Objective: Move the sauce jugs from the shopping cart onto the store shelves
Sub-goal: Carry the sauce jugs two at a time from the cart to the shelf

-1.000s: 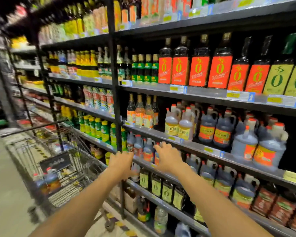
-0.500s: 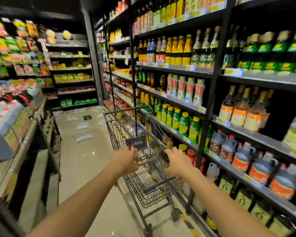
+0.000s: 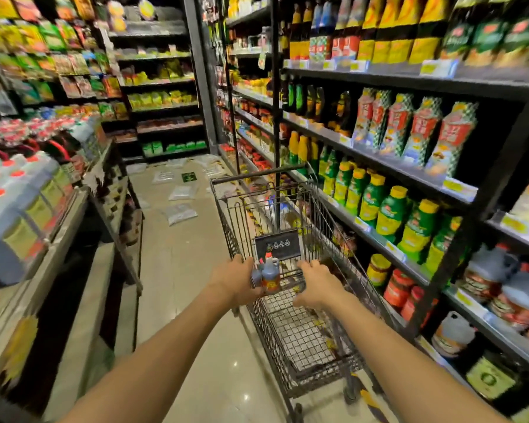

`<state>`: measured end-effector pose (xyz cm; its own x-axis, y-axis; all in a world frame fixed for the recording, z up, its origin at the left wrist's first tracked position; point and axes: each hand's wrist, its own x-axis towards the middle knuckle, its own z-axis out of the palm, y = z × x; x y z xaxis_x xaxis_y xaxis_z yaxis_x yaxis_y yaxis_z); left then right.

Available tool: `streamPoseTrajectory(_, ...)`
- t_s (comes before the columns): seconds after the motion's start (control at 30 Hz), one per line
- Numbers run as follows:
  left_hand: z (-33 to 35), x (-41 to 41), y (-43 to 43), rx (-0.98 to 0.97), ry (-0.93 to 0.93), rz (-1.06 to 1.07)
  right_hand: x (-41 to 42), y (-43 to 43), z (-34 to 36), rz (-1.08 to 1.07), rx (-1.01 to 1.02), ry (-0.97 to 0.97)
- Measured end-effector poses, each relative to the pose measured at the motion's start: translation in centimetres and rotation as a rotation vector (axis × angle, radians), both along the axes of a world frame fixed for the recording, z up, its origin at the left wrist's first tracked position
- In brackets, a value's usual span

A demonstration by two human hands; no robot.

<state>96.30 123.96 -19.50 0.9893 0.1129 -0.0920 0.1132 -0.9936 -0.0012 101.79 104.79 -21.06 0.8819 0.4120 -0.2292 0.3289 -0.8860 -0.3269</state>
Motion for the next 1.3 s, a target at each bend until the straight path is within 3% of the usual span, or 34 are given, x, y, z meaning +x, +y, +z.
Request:
streamPoseTrajectory(0.33, -5.4, 11.7, 4.8, -0.061, 0.030, 0.000, 12.0, 6.2, -8.4, -0.069, 0.025, 0.164)
streamPoseTrajectory(0.53, -8.6, 20.4, 9.7, -0.021, 0.070, -0.107, 18.5, 10.2, -12.8, -0.160, 0.035, 0.232)
streamPoseTrajectory(0.83, -14.8, 35.7, 17.5, -0.052, 0.245, -0.394, 25.7, 16.3, -18.1, -0.492, 0.028, 0.312)
streamPoseTrajectory(1.3, -29.3, 48.2, 18.6, 0.069, 0.578, -0.788, 34.5, 20.5, -29.2, -0.818, 0.304, 0.419)
